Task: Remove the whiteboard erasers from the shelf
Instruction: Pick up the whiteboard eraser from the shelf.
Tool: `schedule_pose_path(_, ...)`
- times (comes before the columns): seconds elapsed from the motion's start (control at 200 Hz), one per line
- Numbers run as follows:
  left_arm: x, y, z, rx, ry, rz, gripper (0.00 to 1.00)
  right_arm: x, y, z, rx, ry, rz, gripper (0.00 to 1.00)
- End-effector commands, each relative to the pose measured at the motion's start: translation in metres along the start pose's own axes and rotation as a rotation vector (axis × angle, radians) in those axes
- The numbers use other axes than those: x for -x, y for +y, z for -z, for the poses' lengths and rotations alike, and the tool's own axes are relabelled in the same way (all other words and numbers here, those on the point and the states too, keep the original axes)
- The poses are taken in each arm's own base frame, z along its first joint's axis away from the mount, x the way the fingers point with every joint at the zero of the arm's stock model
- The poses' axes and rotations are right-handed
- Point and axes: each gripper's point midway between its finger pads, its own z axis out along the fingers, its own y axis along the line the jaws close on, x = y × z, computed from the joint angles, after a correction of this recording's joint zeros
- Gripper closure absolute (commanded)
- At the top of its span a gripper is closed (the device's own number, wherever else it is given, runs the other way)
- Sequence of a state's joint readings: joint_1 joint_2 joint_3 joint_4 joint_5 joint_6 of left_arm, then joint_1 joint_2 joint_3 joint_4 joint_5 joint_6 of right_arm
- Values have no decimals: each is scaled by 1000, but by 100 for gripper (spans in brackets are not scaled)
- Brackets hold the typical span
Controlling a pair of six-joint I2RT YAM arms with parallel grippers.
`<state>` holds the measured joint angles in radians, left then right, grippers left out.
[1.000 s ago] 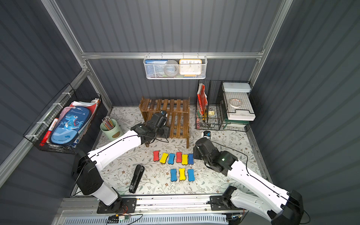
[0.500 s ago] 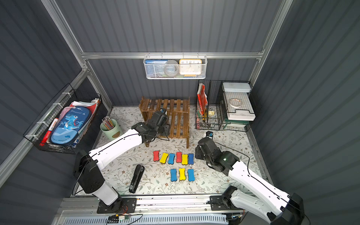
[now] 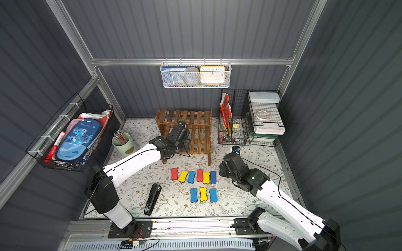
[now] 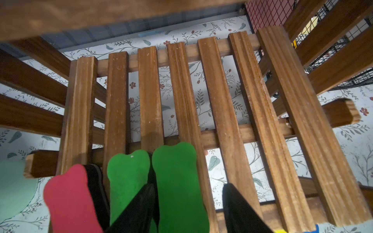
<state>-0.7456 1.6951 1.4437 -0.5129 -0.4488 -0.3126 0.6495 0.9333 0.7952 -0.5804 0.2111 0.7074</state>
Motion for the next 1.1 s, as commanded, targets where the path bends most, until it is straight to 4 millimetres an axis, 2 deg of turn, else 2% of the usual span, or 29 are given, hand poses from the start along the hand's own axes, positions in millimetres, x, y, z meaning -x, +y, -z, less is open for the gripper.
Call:
schedule_pose_path(0.0, -3, -1, -5, 6, 16, 10, 41, -4, -7, 1, -17, 10, 9, 55)
schedule_pose_path(0.565, -9, 0, -11, 20, 34, 17, 40, -2, -11, 1, -21, 4, -5, 55)
schedule_pose_path(0.855, -14, -11, -17, -27, 45, -18, 43, -3, -14, 2, -23, 7, -14, 55)
schedule_pose_path(1.091, -19, 2, -22, 60, 79, -37, 42, -4, -15, 0, -20, 11, -20, 55)
